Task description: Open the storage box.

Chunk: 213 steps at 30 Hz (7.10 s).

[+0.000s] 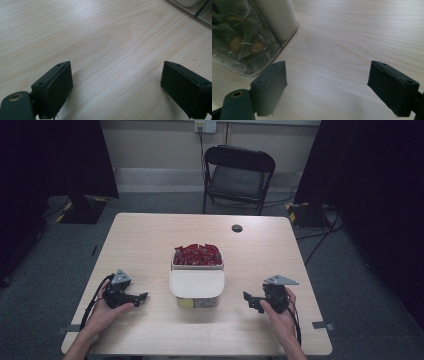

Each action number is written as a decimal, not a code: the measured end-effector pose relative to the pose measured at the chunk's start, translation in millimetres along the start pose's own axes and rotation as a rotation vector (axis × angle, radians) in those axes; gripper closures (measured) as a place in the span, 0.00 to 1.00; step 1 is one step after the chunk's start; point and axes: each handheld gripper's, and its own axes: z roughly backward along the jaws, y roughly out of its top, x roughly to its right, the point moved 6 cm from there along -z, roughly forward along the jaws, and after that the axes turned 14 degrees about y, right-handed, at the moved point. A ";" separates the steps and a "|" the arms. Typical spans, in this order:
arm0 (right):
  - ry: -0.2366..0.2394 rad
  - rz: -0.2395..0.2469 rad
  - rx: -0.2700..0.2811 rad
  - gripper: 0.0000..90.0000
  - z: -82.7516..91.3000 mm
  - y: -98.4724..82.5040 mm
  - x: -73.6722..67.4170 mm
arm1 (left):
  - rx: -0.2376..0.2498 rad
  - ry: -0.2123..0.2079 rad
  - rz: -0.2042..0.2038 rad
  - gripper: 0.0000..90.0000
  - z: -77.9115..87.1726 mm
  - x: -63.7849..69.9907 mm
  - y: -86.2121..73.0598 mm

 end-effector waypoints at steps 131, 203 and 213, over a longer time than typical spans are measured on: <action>0.236 0.196 0.039 0.11 -31.2 56.1 -95.8 | -0.002 0.000 0.001 0.11 0.2 0.1 -0.2; 0.234 0.129 0.132 0.14 -44.4 111.7 -63.2 | 0.001 0.000 0.000 0.12 0.1 0.4 0.0; 0.222 0.112 0.141 0.14 -50.2 114.8 -58.7 | 0.002 -0.001 -0.002 0.13 0.7 0.8 -0.3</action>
